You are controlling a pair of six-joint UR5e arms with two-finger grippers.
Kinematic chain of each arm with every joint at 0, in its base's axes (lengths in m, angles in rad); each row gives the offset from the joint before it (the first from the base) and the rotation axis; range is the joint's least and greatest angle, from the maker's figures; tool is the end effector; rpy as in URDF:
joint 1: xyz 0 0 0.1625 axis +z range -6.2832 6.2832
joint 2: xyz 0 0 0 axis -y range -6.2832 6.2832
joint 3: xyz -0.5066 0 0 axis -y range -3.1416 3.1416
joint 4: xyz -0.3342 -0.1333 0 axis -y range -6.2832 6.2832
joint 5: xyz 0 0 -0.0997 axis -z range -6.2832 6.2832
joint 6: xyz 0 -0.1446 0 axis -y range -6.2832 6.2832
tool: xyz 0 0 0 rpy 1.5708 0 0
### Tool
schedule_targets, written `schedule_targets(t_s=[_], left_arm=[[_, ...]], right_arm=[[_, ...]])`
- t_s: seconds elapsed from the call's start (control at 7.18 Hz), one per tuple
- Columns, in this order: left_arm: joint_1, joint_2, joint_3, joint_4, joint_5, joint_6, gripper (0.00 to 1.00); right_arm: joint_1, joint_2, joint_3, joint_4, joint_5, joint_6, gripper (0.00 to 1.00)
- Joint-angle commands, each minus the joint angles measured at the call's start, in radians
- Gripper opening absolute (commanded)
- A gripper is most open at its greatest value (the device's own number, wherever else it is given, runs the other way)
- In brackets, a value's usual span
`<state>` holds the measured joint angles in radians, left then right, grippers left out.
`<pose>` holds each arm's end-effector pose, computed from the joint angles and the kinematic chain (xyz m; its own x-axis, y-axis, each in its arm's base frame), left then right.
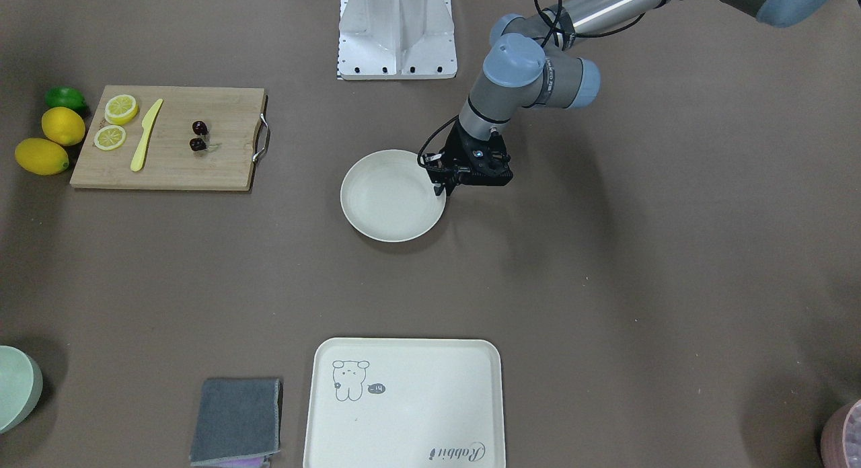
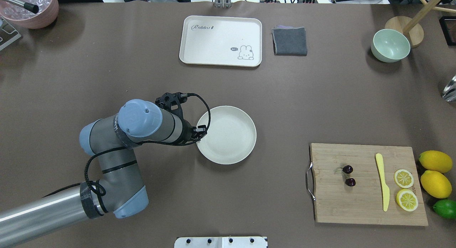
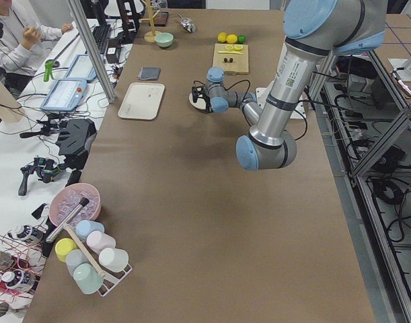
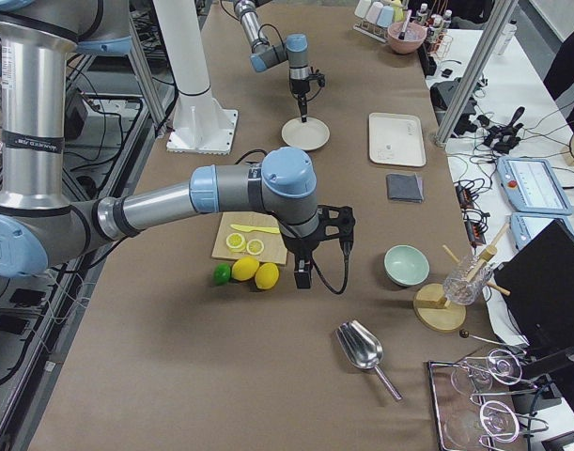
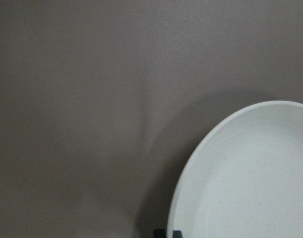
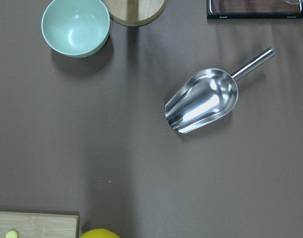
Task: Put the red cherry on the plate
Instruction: 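Slide the white plate with the left gripper toward the table centre, then release the plate and withdraw the left gripper out of view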
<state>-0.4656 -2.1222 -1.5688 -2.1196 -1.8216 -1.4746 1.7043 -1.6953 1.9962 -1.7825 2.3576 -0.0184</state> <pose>0.6001 -0.4105 0.3945 0.4277 -0.1107 -0.8971 0.1973 0.9800 -0.0269 0.0792 -0.3573 0.6589 0.7105 0.0133 0.7035 -0.1195 0.9876 0.1020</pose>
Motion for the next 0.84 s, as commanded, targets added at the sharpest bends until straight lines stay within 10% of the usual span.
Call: schedule_targets(t_s=[0.0,0.7], left_arm=[[-0.042,0.002,-0.028,-0.003,-0.022,0.005,0.98],[-0.433,0.154,-0.305,0.374,-0.319,0.491,0.98]], right_arm=[[0.0,0.0,-0.002,0.0,0.006,0.0,1.0],[0.0,-0.001,0.001,0.0,0.008,0.001,1.0]])
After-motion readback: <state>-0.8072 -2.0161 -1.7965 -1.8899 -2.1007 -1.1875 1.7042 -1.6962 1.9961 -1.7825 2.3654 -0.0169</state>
